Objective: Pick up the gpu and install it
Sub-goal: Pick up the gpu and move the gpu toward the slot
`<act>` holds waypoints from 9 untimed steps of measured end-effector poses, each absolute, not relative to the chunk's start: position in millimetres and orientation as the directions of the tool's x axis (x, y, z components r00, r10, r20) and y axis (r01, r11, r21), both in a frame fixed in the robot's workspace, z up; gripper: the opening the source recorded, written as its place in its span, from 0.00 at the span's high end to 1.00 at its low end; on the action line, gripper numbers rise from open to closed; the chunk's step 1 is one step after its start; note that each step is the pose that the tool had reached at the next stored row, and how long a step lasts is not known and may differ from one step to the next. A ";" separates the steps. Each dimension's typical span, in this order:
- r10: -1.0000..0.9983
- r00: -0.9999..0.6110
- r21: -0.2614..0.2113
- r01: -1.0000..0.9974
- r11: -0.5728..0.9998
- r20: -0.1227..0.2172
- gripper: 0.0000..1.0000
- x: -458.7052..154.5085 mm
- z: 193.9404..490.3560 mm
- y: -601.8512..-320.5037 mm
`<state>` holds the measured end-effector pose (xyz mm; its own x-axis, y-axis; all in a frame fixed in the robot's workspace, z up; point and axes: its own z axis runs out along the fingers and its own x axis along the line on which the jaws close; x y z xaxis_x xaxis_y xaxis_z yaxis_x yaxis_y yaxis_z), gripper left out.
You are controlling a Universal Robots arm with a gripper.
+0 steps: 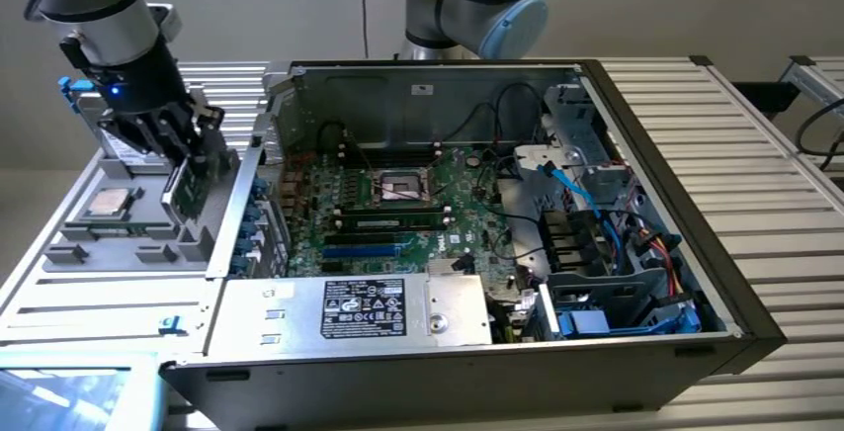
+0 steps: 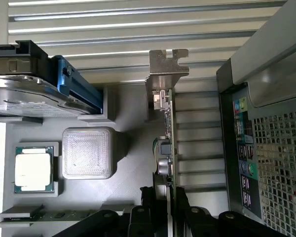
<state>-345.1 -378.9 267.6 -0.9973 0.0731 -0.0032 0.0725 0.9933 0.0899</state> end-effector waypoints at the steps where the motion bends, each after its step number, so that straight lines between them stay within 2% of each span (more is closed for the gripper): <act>1: 0.074 -0.997 0.090 0.073 0.993 -0.003 0.71 -345.1 272.2 -379.0; 9: 0.082 -0.997 0.090 0.081 0.993 -0.003 0.71 -344.9 308.3 -379.0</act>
<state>-344.9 -379.0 308.3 -0.9966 0.0818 -0.0030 0.0812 0.9927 0.0897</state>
